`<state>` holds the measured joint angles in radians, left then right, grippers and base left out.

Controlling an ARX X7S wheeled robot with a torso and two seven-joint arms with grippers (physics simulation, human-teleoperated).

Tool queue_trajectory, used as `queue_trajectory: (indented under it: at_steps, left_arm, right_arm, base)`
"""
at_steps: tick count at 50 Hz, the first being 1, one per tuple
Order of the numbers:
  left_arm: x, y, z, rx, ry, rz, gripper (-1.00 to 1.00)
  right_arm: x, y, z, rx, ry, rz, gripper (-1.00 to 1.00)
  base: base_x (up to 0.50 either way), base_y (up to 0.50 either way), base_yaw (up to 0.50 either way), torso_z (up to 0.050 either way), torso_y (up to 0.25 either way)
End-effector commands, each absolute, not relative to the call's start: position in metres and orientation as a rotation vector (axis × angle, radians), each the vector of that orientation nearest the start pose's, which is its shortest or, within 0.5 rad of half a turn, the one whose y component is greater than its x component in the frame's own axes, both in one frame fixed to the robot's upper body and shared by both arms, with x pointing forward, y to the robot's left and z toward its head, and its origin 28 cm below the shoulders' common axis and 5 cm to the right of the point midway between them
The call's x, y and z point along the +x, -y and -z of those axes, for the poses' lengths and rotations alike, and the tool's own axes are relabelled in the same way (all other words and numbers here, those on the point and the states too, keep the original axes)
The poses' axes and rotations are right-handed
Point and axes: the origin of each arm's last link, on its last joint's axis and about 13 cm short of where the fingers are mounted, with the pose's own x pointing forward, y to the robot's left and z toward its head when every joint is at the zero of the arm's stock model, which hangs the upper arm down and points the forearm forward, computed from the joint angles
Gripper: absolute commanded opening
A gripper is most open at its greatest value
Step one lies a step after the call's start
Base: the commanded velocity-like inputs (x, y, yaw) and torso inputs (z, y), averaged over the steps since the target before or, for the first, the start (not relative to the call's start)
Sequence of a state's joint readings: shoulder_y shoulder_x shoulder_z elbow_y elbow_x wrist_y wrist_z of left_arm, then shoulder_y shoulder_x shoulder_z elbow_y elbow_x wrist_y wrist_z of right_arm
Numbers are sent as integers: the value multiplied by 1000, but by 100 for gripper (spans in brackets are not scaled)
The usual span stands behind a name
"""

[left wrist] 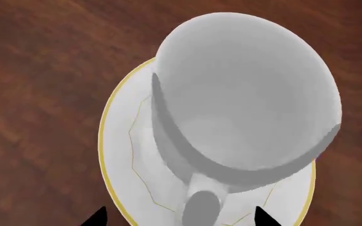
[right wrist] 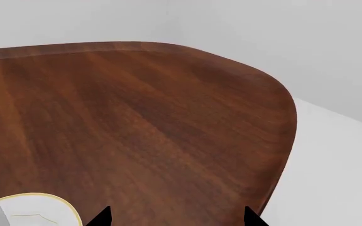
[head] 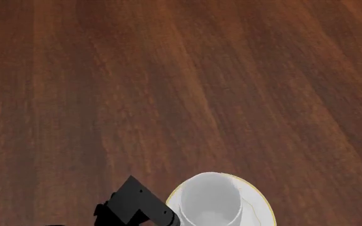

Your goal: Put the white mug on the plate.

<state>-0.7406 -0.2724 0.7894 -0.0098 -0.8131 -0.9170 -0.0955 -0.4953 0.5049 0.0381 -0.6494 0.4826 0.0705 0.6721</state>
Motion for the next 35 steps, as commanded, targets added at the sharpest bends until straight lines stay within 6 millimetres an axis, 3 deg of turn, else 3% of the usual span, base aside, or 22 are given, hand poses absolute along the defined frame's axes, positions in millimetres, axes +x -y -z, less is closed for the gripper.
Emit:
queue_trajectory:
  at_steps: [1,12,22,35]
  left_arm:
    - [273,-139,-102,191,-573,796,100]
    - [271,-143,-113,224,-549,791,100]
    - [264,-150,-135,257,-514,783,100]
    - [238,-162,-192,337,-415,793,100]
  right_arm:
    - [111,157,-84,32,18,398,100]
    - [112,157,-86,29,24,393,100]
    - [112,156,-89,26,32,389,100]
    - [109,156,-94,18,49,387,100]
  base:
    - [0,0,0,0,0]
    - [0,0,0,0,0]
    - [0,0,0,0,0]
    - [0,0,0,0,0]
